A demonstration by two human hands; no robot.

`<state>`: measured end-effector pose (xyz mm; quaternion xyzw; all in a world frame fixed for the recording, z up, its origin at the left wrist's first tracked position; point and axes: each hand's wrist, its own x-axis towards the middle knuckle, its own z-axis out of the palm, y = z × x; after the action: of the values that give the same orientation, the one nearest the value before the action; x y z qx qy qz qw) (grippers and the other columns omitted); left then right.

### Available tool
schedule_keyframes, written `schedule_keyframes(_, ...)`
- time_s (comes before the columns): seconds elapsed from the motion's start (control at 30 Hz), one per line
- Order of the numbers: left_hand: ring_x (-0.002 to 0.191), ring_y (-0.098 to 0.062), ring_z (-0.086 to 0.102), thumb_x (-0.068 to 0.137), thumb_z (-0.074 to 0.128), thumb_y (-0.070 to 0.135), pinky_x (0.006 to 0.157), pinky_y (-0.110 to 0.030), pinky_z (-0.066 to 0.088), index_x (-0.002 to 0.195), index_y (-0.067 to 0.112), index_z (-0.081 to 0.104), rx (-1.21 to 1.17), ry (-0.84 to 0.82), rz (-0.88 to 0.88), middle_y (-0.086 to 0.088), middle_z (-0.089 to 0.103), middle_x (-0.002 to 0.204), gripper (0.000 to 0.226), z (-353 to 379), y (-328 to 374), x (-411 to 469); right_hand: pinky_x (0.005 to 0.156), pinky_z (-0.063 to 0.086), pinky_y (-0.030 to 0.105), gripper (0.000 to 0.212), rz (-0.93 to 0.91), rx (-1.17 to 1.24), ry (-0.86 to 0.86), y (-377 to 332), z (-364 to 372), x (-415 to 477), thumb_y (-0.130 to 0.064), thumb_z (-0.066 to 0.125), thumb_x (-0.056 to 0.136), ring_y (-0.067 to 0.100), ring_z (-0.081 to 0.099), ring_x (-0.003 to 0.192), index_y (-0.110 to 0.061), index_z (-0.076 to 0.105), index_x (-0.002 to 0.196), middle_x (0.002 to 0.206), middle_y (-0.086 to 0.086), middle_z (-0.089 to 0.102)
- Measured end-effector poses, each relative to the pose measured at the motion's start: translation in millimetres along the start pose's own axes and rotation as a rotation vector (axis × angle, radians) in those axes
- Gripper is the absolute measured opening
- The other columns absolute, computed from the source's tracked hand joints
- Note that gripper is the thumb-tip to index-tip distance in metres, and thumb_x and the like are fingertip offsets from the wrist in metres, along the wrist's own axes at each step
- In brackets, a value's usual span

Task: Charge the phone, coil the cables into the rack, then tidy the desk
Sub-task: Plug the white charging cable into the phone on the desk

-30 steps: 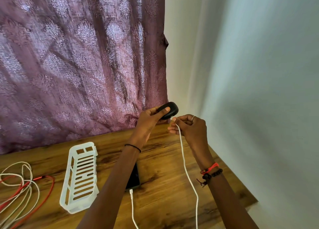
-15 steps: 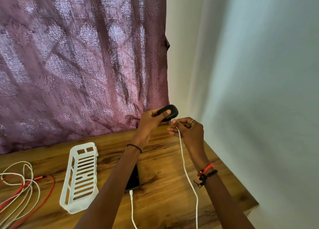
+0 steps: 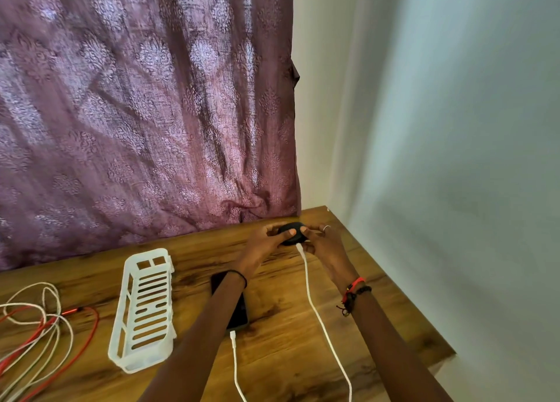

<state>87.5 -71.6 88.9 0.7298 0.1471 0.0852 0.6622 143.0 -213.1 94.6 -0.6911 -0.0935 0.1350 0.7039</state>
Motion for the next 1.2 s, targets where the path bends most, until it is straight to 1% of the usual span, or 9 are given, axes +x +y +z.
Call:
schedule_keyframes(0.1, 0.110, -0.019, 0.060, 0.059, 0.085, 0.040, 0.097, -0.037, 0.049, 0.123, 0.020, 0.055, 0.047, -0.042, -0.040, -0.005, 0.062, 0.119, 0.073, -3.9, -21.2, 1.5, 0.080, 0.055, 0.047, 0.003, 0.068, 0.049, 0.042, 25.9, -0.3, 8.3, -0.009, 0.062, 0.088, 0.033, 0.064, 0.083, -0.007, 0.060, 0.088, 0.097, 0.023, 0.064)
schedule_keyframes(0.2, 0.111, -0.017, 0.060, 0.069, 0.082, 0.019, 0.100, -0.034, 0.046, 0.126, 0.014, 0.054, 0.179, -0.119, -0.032, -0.006, 0.062, 0.122, 0.064, -4.8, -45.9, 5.3, 0.074, 0.057, 0.041, 0.011, 0.159, 0.051, 0.064, 56.4, 0.5, 16.9, -0.006, 0.060, 0.088, 0.030, 0.065, 0.079, 0.002, 0.057, 0.095, 0.097, 0.023, 0.062)
schedule_keyframes(0.3, 0.112, -0.020, 0.059, 0.073, 0.077, 0.010, 0.099, -0.031, 0.045, 0.127, 0.007, 0.053, 0.307, -0.112, -0.031, -0.007, 0.060, 0.124, 0.058, -2.5, -65.2, 5.5, 0.071, 0.056, 0.038, 0.009, 0.242, 0.015, 0.051, 84.4, 3.2, 20.7, -0.001, 0.056, 0.088, 0.026, 0.064, 0.075, -0.006, 0.058, 0.081, 0.090, 0.021, 0.064)
schedule_keyframes(0.47, 0.099, -0.020, 0.063, 0.076, 0.074, 0.009, 0.085, -0.028, 0.049, 0.111, 0.004, 0.063, 0.461, -0.110, -0.072, -0.008, 0.067, 0.106, 0.036, 2.0, -95.1, 4.3, 0.082, 0.055, 0.044, 0.015, 0.315, 0.005, -0.004, 121.5, 4.2, 18.2, 0.004, 0.054, 0.085, 0.034, 0.066, 0.090, -0.007, 0.064, 0.082, 0.097, 0.022, 0.066)
schedule_keyframes(0.67, 0.090, -0.025, 0.059, 0.079, 0.071, 0.021, 0.083, -0.041, 0.049, 0.100, 0.011, 0.069, 0.675, -0.115, -0.054, -0.009, 0.068, 0.094, 0.023, 2.7, -127.4, 11.2, 0.060, 0.059, 0.025, 0.009, 0.397, 0.124, -0.012, 146.2, 4.4, 15.3, 0.011, 0.055, 0.085, 0.034, 0.063, 0.096, 0.006, 0.058, 0.092, 0.101, 0.023, 0.061)
schedule_keyframes(0.73, 0.086, -0.022, 0.053, 0.079, 0.070, 0.021, 0.079, -0.036, 0.045, 0.097, 0.013, 0.069, 0.693, -0.107, -0.032, -0.001, 0.063, 0.083, 0.020, 3.0, -129.0, 10.0, 0.061, 0.059, 0.024, 0.014, 0.389, 0.114, -0.008, 150.9, 5.5, 16.7, 0.010, 0.057, 0.085, 0.034, 0.064, 0.097, 0.009, 0.058, 0.098, 0.102, 0.023, 0.062)
schedule_keyframes(1.03, 0.062, -0.004, 0.036, 0.080, 0.066, 0.011, 0.053, -0.016, 0.026, 0.070, 0.018, 0.051, 0.700, -0.084, -0.035, 0.009, 0.043, 0.066, 0.019, 3.7, -137.7, 12.8, 0.054, 0.054, 0.019, 0.018, 0.372, 0.019, 0.009, 159.0, 6.9, 18.0, 0.009, 0.058, 0.083, 0.027, 0.064, 0.085, 0.009, 0.057, 0.102, 0.095, 0.021, 0.062)
schedule_keyframes(1.1, 0.060, -0.003, 0.034, 0.080, 0.067, 0.011, 0.053, -0.017, 0.026, 0.063, 0.021, 0.043, 0.676, -0.077, -0.071, 0.008, 0.041, 0.068, 0.031, 4.3, -141.4, 14.1, 0.050, 0.050, 0.018, 0.013, 0.377, 0.015, 0.014, 158.4, 7.4, 15.8, 0.008, 0.059, 0.083, 0.020, 0.061, 0.073, 0.006, 0.057, 0.095, 0.090, 0.018, 0.060)
schedule_keyframes(1.2, 0.062, -0.003, 0.036, 0.081, 0.068, 0.018, 0.057, -0.019, 0.030, 0.075, 0.020, 0.047, 0.674, -0.106, -0.141, 0.007, 0.043, 0.072, 0.023, 0.6, -142.9, 14.2, 0.049, 0.048, 0.018, 0.014, 0.383, 0.022, 0.035, 155.8, 7.2, 12.8, 0.009, 0.059, 0.083, 0.016, 0.057, 0.065, -0.003, 0.053, 0.078, 0.079, 0.012, 0.058)
